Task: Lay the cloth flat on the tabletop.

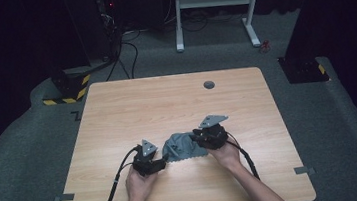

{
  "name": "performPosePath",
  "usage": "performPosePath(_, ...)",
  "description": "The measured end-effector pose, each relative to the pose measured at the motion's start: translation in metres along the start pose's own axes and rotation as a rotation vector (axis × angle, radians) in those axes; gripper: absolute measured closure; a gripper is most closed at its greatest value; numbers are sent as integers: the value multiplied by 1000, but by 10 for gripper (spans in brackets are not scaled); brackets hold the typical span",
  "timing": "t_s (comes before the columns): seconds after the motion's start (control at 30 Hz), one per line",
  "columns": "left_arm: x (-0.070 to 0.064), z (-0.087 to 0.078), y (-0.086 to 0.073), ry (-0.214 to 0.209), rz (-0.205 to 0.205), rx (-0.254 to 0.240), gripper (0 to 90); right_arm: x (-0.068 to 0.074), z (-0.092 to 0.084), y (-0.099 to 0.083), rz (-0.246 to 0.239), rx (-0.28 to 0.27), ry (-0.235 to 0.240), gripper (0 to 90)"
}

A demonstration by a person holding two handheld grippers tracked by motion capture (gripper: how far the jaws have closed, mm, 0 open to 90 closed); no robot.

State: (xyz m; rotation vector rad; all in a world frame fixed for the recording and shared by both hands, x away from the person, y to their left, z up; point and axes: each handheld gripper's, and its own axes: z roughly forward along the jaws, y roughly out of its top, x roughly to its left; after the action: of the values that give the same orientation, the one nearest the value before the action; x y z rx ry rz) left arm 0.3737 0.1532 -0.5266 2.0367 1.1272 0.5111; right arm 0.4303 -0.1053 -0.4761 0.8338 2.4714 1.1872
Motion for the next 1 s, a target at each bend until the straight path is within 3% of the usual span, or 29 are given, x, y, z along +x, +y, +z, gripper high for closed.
performPosePath(0.03,0,0,0,0,0,0,442,13,-2,-1,-61,32,20,652)
performPosePath(0.07,0,0,0,0,0,0,441,19,0,-3,-81,53,27,627)
performPosePath(0.13,0,0,0,1,0,0,439,22,3,-5,-94,71,27,596)
performPosePath(0.23,0,0,0,1,-1,0,432,26,15,-15,-117,112,-14,555)
performPosePath(0.37,0,0,0,0,-1,1,431,19,24,-18,-95,149,-24,821)
performPosePath(0.43,0,0,0,-1,-1,0,430,14,22,-15,-81,129,-17,884)
performPosePath(0.57,0,0,0,-3,-1,1,426,8,16,-3,-73,121,-28,895)
performPosePath(0.73,1,0,0,-7,3,1,414,-7,18,18,-22,91,-40,894)
performPosePath(0.87,1,0,0,-8,3,3,412,-16,29,36,10,65,-52,894)
performPosePath(1.0,0,0,0,-8,2,3,407,-24,48,44,55,91,-66,894)
